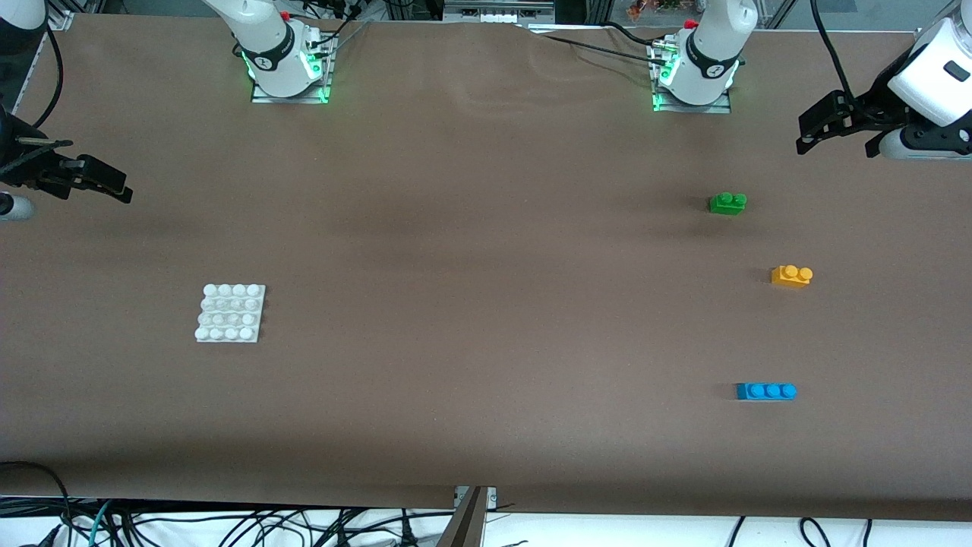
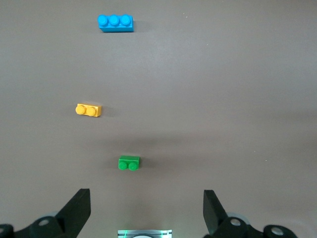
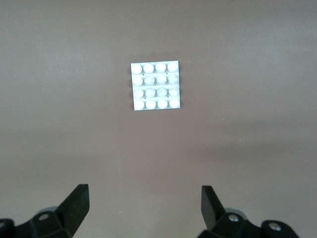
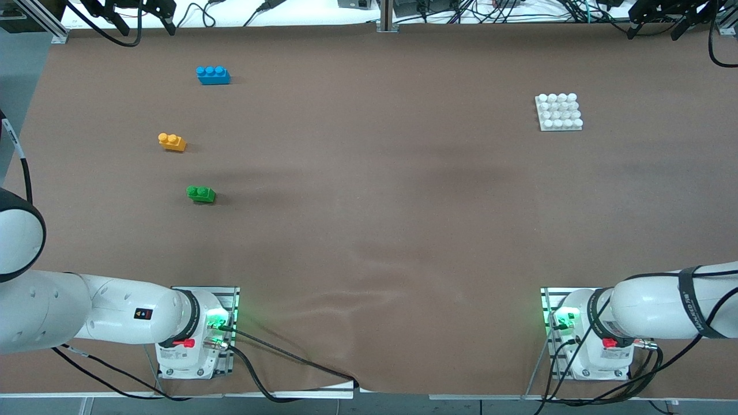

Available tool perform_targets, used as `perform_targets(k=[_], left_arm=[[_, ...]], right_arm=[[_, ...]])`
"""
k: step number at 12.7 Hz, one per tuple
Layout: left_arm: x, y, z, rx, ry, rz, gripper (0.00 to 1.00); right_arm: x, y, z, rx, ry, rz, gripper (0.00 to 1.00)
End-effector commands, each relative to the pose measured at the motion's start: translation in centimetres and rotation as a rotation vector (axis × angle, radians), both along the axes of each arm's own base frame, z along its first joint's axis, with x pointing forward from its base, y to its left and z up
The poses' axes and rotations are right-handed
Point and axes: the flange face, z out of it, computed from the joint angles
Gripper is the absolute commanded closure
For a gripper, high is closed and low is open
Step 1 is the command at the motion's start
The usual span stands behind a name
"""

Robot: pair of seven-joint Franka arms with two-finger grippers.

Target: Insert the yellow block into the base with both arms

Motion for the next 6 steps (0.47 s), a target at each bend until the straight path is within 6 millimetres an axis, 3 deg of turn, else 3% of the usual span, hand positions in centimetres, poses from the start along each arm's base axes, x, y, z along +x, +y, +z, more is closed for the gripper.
perform_targets(k=[1, 6], left_arm=[[0.11, 0.08, 0.29, -0.016, 0.008, 0.012, 0.00], [0.11, 0.00, 0.29, -0.015, 0.008, 0.012, 0.00]], right_arm=[[-0.38, -0.26, 0.26, -0.007, -0.003, 0.000, 0.00], [-0.32, -0.26, 0.19, -0.008, -0.003, 0.001, 0.00]])
